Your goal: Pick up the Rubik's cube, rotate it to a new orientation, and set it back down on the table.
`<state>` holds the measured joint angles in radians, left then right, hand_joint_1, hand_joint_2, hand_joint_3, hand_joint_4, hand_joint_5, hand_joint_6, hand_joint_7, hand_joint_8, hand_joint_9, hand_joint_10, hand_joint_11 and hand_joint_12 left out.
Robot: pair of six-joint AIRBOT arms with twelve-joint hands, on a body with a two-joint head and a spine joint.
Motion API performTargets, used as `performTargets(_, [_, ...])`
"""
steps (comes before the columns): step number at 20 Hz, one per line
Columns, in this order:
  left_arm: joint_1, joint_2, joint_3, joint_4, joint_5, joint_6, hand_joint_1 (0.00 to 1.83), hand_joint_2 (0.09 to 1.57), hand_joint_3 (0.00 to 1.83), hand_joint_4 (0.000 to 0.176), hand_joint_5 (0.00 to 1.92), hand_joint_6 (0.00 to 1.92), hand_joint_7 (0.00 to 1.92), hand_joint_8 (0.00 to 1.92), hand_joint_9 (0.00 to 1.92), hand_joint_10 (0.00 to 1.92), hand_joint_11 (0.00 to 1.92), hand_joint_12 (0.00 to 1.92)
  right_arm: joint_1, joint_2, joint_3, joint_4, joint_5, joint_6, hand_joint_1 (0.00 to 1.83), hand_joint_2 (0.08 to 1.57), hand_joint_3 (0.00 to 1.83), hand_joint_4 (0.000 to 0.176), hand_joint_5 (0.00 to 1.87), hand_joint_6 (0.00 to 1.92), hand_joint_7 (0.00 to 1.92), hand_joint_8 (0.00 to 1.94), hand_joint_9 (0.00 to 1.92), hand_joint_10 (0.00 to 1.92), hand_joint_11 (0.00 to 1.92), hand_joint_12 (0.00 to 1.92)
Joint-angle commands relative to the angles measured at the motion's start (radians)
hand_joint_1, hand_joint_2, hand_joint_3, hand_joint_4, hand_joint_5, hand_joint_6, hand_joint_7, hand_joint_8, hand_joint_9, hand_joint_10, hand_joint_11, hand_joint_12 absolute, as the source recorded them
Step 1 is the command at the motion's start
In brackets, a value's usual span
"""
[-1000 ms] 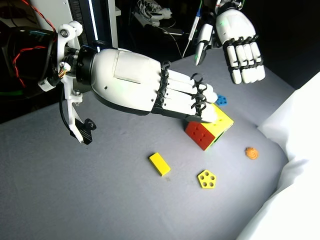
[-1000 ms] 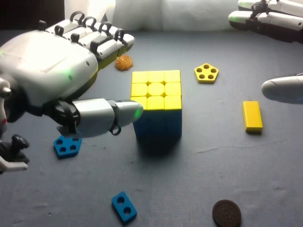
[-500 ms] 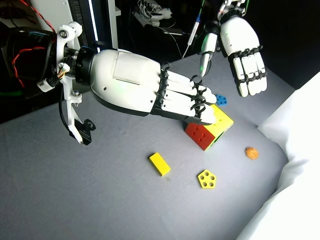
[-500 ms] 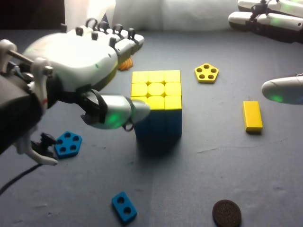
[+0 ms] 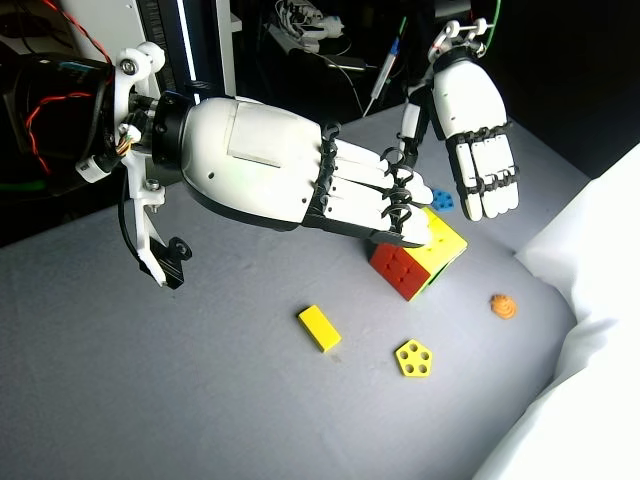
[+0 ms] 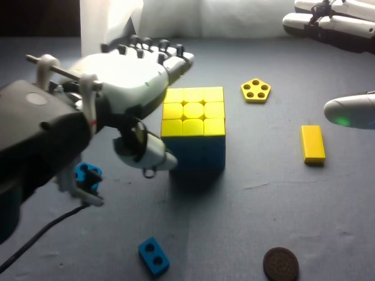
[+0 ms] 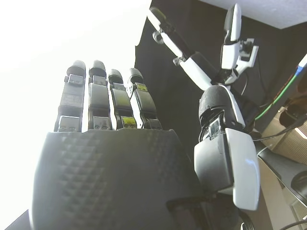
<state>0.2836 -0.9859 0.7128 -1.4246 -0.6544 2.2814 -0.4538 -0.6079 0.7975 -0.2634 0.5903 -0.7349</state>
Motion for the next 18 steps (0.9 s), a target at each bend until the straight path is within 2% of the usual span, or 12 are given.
performTargets(1, [-0.011,-0.005,0.005,0.047,-0.056,0.001,0.99,0.95,0.0,0.0,0.0,0.0,0.0,0.0,0.0,0.0,0.0,0.0,0.007,0.005,-0.002,0.024,0.117,0.003,0.0,1.24,0.01,0.0,0.02,0.0,0.09,0.0,0.03,0.0,0.0,0.0])
performTargets(5, [-0.01,-0.065,0.04,0.008,-0.093,0.001,0.97,0.98,0.0,0.0,0.0,0.0,0.0,0.0,0.0,0.0,0.0,0.0,0.007,0.005,-0.001,0.024,0.117,0.003,0.0,1.24,0.01,0.0,0.01,0.0,0.08,0.0,0.03,0.0,0.0,0.0])
performTargets(8, [-0.003,-0.078,0.057,-0.007,-0.099,0.001,1.03,0.96,0.0,0.0,0.0,0.0,0.0,0.0,0.0,0.0,0.0,0.0,0.007,0.005,-0.002,0.024,0.118,0.003,0.0,1.24,0.01,0.0,0.02,0.01,0.1,0.01,0.04,0.01,0.0,0.0])
performTargets(18, [0.005,-0.125,0.128,-0.061,-0.099,0.024,1.02,0.99,0.01,0.0,0.0,0.0,0.0,0.0,0.0,0.0,0.0,0.0,0.006,0.005,-0.002,0.024,0.124,0.003,0.0,1.24,0.0,0.0,0.04,0.01,0.09,0.0,0.04,0.01,0.0,0.0])
